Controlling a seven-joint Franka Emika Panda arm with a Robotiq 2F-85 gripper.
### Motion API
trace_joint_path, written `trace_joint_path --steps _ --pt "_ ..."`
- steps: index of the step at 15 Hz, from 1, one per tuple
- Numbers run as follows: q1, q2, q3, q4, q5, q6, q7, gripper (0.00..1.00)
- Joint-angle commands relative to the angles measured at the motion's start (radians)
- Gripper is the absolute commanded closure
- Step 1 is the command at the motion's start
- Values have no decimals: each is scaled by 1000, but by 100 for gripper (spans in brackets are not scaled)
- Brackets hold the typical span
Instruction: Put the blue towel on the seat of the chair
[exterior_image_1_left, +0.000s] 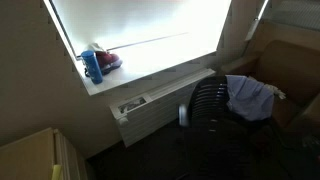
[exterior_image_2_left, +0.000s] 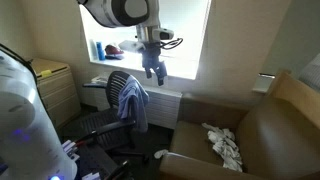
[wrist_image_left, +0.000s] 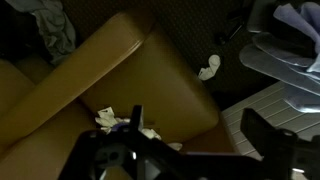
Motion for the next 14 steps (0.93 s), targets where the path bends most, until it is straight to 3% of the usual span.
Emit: trace_joint_path --steps 1,6,8,14 --pt "2 0 -2 2 -1 -3 0 0" --pt "2 0 -2 2 -1 -3 0 0" --pt "75 -28 26 -36 19 -35 -73 0" --pt "345 -12 186 -129 148 -24 -80 0"
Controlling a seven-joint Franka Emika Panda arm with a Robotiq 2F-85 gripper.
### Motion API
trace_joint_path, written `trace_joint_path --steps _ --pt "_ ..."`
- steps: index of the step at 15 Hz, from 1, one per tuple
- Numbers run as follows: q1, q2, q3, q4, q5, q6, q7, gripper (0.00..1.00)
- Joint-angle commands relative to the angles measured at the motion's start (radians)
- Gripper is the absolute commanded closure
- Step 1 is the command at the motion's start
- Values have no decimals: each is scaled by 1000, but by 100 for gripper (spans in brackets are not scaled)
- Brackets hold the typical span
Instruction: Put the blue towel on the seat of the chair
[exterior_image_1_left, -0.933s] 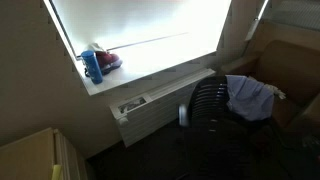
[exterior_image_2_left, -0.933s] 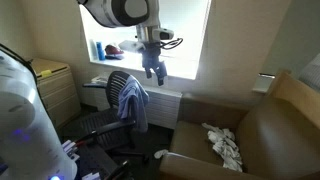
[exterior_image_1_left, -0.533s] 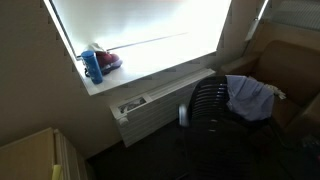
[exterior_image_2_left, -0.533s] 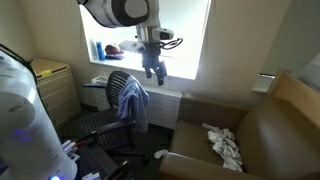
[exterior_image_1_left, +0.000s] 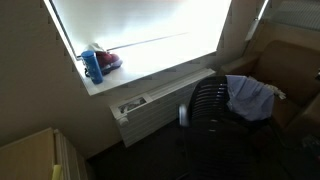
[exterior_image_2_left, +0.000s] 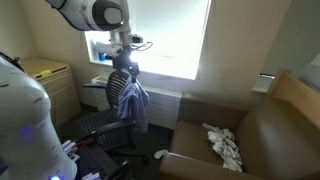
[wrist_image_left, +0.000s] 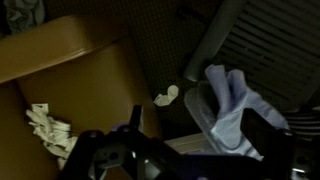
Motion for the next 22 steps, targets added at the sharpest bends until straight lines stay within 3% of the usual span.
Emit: trace_joint_path --steps 1,2,4,5,8,10,12,13,16,17,21,22 --pt "121 22 78 -60 48 10 -37 0" --pt "82 6 59 -30 29 -2 -3 0" --pt "127 13 88 -48 34 -3 -3 0" --pt "116 2 83 -56 30 14 5 0" --pt "45 62 107 -99 3 260 161 0" --pt "-21 147 189 -73 -82 407 309 0" --pt "-135 202 314 -78 -269 538 475 0" --pt "-177 215 368 -78 -353 543 561 0" --pt "-201 269 449 -58 -481 429 712 0" --pt "-162 238 401 -74 -431 477 663 0" --pt "-172 270 420 -64 -439 444 690 0" --pt "-204 291 431 -56 -469 446 740 0"
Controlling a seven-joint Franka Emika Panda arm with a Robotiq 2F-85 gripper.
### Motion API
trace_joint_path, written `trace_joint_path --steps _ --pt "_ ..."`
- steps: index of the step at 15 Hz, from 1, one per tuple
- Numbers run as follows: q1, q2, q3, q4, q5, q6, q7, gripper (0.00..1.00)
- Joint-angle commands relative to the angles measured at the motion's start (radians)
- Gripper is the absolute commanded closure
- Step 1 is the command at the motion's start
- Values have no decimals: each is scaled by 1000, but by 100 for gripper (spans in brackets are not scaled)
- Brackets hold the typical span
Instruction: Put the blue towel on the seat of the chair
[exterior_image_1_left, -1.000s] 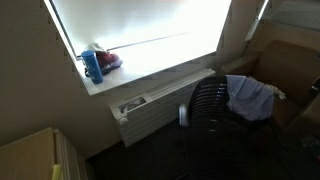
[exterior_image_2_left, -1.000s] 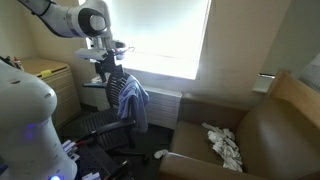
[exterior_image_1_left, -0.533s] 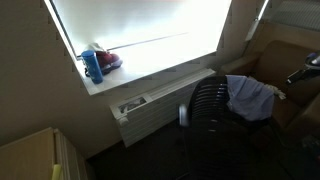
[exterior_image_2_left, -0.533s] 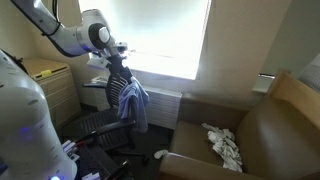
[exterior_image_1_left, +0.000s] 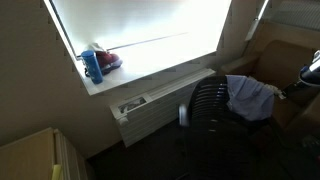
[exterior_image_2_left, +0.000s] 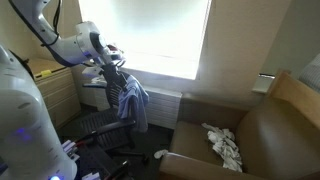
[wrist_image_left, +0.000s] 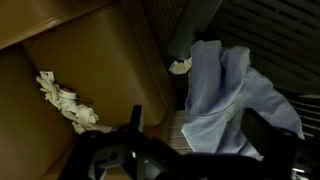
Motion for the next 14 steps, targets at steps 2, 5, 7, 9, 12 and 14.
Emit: trace_joint_path --steps 2,5,7,9,12,14 --pt "-81 70 20 15 -97 60 136 0" --pt "-110 149 31 26 -236 144 196 0" --pt "-99 227 14 42 -281 232 162 0" --pt "-92 263 18 71 -354 250 179 0" --pt "-78 262 3 129 -499 195 267 0" --pt "-73 255 5 107 -465 217 244 0"
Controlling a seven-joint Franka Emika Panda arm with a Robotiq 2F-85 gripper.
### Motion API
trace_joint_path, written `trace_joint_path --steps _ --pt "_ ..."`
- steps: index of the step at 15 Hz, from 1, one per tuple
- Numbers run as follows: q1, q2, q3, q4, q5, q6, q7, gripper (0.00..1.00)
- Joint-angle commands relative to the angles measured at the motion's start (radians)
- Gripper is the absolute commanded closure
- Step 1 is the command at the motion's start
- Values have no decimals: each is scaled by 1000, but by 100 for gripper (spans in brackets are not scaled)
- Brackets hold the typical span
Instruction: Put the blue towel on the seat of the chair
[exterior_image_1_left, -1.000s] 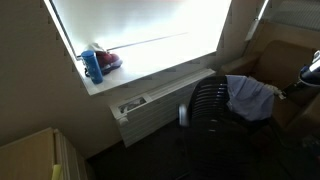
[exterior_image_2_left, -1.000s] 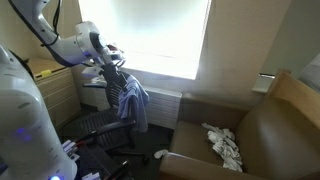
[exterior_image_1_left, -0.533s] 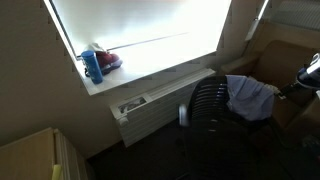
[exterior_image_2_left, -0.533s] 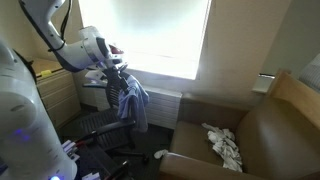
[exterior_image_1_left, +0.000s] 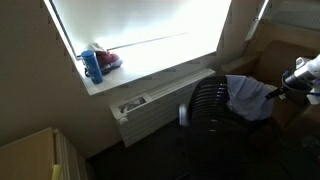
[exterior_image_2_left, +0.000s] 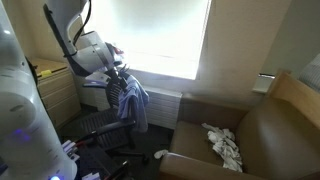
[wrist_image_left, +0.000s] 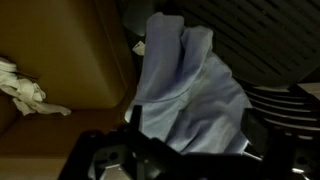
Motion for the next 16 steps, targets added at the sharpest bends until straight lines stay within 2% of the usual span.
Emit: trace_joint_path --steps 1,3,5,10,14,15,16 --pt "0 0 -2 12 -22 -6 11 0" --pt "0 -1 -6 23 -45 -33 45 0" --pt "-15 51 -29 60 -140 -73 146 0" --pt "-6 157 -82 113 -327 -47 323 0" --pt "9 265 -107 181 -415 -70 412 0" --pt "13 284 -113 197 -433 -77 436 16" --pt "15 308 -117 213 -442 -86 446 27"
